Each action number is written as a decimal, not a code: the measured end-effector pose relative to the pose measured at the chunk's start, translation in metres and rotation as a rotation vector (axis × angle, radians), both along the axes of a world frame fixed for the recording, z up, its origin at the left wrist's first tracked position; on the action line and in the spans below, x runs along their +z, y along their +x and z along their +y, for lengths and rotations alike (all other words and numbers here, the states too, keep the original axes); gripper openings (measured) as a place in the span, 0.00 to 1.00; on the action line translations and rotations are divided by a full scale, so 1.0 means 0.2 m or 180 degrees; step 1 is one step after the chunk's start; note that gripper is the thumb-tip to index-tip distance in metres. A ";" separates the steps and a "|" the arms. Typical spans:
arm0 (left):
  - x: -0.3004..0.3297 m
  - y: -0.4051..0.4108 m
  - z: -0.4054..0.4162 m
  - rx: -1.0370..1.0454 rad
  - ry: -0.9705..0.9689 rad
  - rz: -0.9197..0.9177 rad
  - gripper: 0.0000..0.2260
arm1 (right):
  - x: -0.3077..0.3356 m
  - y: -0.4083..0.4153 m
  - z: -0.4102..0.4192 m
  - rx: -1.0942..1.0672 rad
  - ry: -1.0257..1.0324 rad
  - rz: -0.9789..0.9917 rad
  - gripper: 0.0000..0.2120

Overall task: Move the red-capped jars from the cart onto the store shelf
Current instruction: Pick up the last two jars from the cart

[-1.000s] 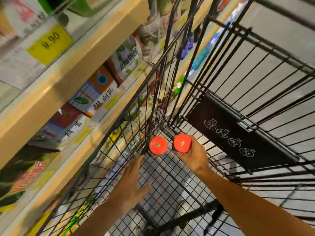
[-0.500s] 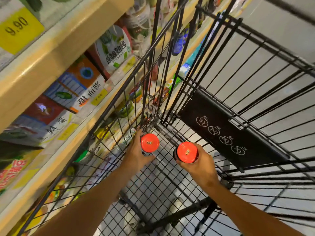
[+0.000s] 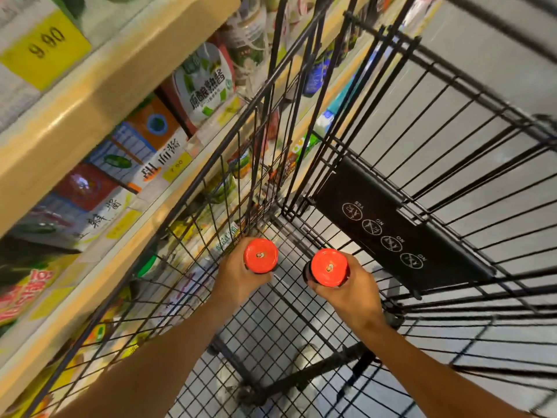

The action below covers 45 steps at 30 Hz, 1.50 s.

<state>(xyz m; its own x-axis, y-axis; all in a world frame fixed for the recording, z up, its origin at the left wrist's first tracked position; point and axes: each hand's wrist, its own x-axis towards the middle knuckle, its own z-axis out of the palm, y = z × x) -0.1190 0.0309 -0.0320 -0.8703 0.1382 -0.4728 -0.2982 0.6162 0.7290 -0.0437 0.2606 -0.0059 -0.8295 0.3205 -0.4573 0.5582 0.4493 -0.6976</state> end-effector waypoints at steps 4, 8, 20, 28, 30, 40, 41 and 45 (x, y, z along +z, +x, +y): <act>0.27 0.10 -0.05 0.0003 0.0049 0.0032 0.32 | 0.19 0.03 -0.01 -0.0111 -0.0181 -0.0012 0.36; 0.64 0.17 -0.12 -0.0096 -0.0030 0.0215 0.34 | 0.53 0.08 -0.01 -0.0105 -0.0221 0.0061 0.36; 1.89 0.27 -0.17 0.0078 -0.0010 0.1238 0.35 | 1.70 0.07 -0.04 0.0548 -0.0057 0.0967 0.37; 2.39 0.53 -0.36 0.0375 -0.0176 0.1925 0.32 | 2.28 0.16 -0.16 0.0874 0.0251 0.1679 0.29; 2.48 0.59 -0.42 0.0398 -0.0103 0.2095 0.32 | 2.38 0.20 -0.20 0.0929 0.0242 0.1795 0.31; 2.91 0.98 -0.85 0.0659 0.0096 0.2632 0.31 | 2.83 0.43 -0.65 0.1299 -0.0012 0.2290 0.32; 2.94 1.01 -0.90 0.0673 0.0106 0.2689 0.31 | 2.87 0.45 -0.69 0.1335 -0.0038 0.2339 0.33; 3.07 1.16 -1.05 0.0763 0.0083 0.2920 0.32 | 2.97 0.54 -0.86 0.1442 -0.0072 0.2593 0.34</act>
